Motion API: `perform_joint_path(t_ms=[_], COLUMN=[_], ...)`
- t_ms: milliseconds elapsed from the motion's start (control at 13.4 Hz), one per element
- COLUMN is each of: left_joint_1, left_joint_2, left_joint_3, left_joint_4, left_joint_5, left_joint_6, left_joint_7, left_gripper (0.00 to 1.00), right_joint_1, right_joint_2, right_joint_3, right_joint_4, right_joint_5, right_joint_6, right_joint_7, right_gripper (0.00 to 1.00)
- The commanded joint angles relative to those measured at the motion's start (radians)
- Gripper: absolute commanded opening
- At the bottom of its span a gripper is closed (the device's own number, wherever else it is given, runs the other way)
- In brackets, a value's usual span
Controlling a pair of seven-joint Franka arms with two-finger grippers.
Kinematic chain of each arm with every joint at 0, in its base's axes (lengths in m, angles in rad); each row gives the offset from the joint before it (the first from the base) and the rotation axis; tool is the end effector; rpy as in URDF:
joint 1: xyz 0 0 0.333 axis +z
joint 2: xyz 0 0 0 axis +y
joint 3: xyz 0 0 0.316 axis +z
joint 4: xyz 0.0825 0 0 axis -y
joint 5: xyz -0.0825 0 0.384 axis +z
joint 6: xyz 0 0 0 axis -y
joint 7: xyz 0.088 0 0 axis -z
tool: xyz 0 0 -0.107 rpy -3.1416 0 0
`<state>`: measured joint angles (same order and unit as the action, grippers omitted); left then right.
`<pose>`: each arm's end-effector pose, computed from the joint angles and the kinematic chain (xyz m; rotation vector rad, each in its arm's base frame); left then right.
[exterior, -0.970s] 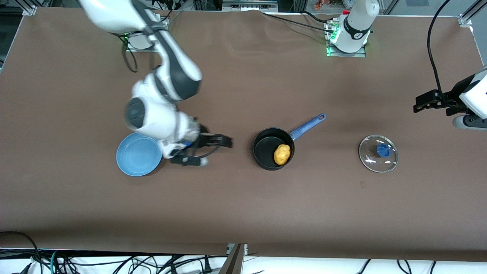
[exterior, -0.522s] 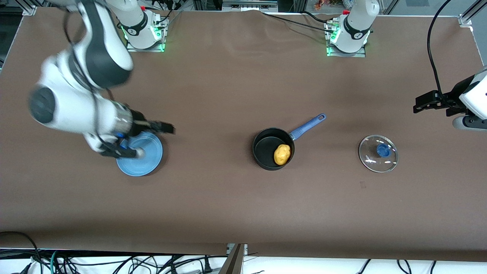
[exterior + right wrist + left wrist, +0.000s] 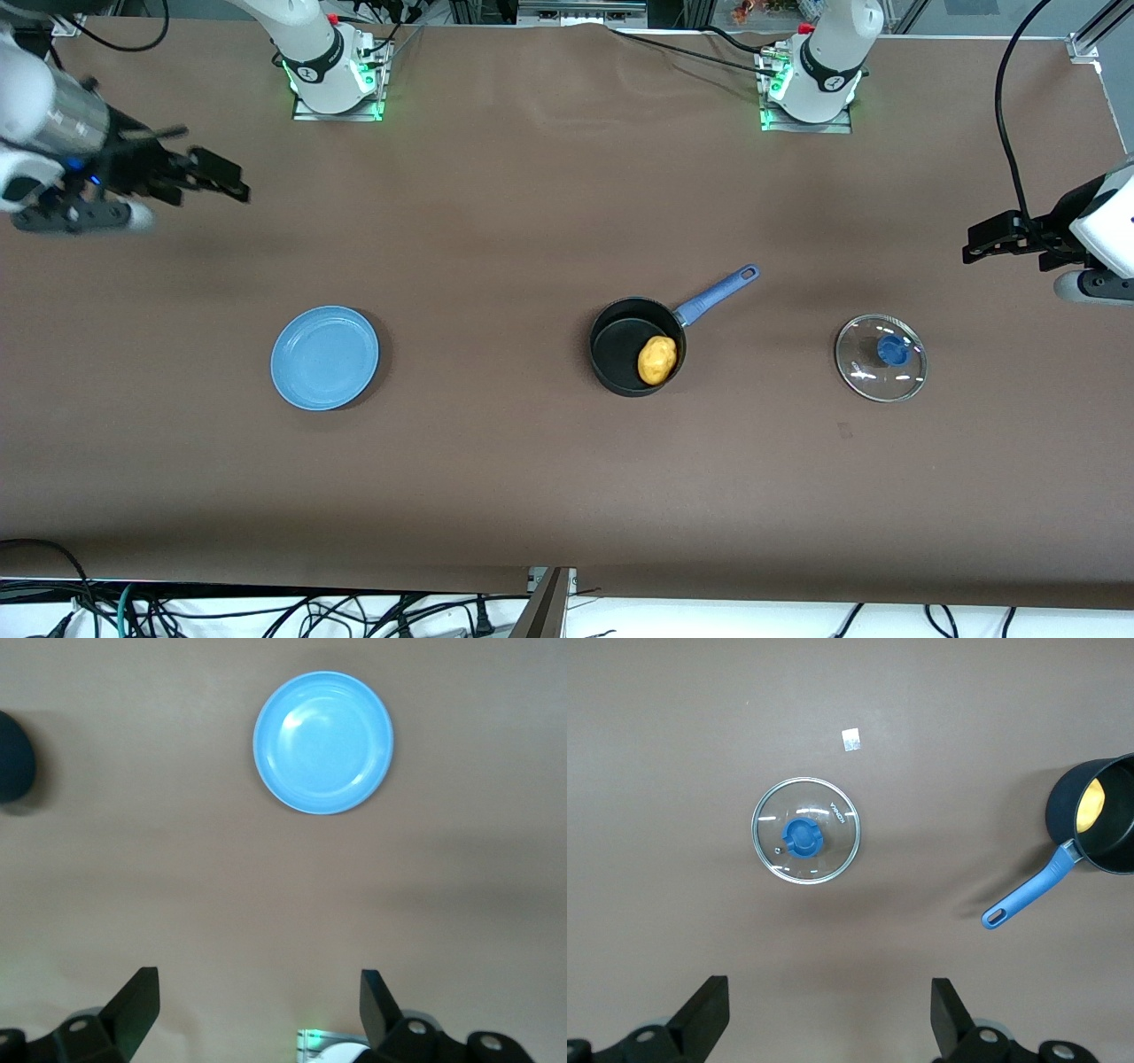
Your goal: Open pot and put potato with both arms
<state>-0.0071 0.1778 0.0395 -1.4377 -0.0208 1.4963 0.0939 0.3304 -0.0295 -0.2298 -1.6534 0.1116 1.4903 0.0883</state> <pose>0.5988 0.0150 0.5781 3.1134 -0.0966 -0.1839 0.5304 0.0645 0.5959 -3.0285 -0.0217 0.2199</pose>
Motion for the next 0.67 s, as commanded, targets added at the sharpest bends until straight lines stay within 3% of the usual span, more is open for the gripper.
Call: perform_joint_path(t_ms=[0, 597], left_joint_1=[-0.004, -0.002], left_joint_2=[0.014, 0.014], left_joint_3=[0.0, 0.002], left_joint_4=[0.033, 0.033], left_joint_5=[0.019, 0.019], left_joint_6=[-0.022, -0.022], left_joint_7=[-0.003, -0.002], left_gripper=[1.0, 1.0], right_joint_1=[-0.026, -0.044], right_joint_2=[-0.046, -0.015], right_joint_3=[0.018, 0.033], right_joint_4=[-0.026, 0.069], right_joint_5=[-0.058, -0.127], right_joint_6=[-0.027, -0.03], right_joint_7=[-0.062, -0.114], right_gripper=[1.0, 1.0])
